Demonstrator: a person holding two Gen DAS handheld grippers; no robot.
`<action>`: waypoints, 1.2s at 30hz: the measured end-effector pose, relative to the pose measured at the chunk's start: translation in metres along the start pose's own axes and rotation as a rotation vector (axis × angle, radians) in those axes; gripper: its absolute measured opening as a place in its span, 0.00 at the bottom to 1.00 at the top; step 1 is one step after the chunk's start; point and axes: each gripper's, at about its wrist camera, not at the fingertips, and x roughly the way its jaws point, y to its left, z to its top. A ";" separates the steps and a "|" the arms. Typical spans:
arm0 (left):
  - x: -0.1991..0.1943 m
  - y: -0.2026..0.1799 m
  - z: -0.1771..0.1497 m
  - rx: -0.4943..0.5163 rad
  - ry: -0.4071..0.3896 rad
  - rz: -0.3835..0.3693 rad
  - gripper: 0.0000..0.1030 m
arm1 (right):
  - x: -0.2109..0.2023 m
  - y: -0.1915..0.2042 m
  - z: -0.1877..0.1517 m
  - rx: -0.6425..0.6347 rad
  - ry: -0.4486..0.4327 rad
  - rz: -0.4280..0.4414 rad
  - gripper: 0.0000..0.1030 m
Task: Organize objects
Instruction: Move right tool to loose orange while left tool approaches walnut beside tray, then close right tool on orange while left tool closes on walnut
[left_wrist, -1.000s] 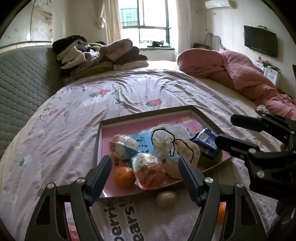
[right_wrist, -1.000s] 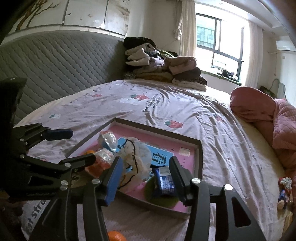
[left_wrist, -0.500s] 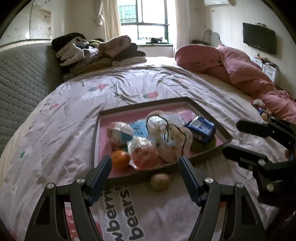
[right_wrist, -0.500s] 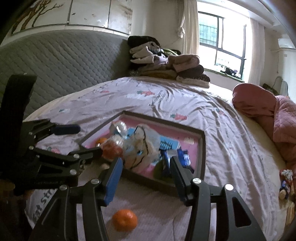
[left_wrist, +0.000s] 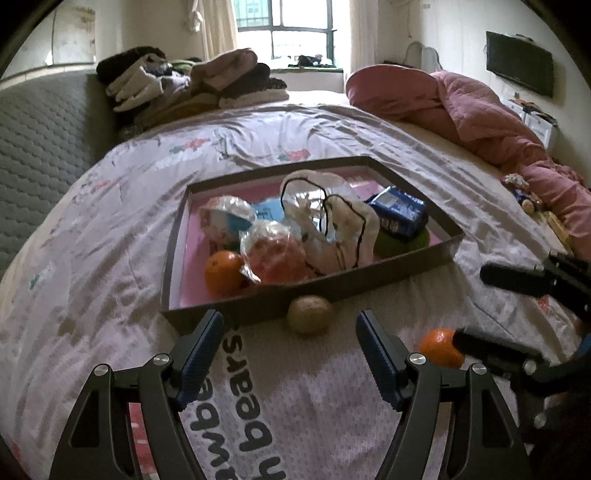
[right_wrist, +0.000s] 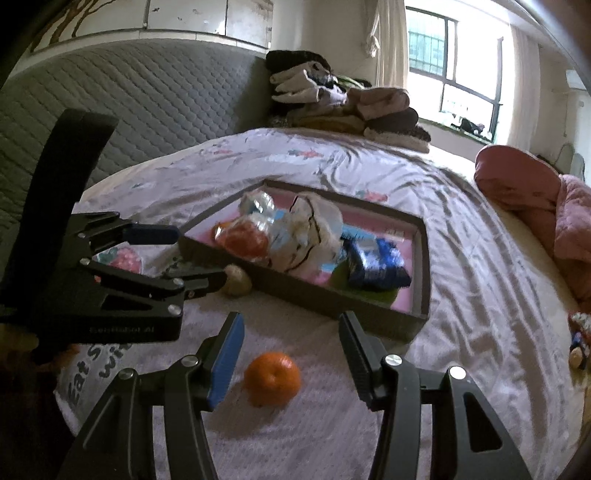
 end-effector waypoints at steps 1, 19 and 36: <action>0.001 0.001 -0.001 -0.002 0.004 0.000 0.73 | 0.002 0.002 -0.003 -0.002 0.008 0.000 0.51; 0.034 0.002 -0.009 -0.024 0.072 -0.004 0.73 | 0.025 0.006 -0.024 0.015 0.107 0.025 0.51; 0.059 0.000 -0.004 -0.038 0.070 -0.048 0.72 | 0.041 0.007 -0.030 0.018 0.113 0.022 0.51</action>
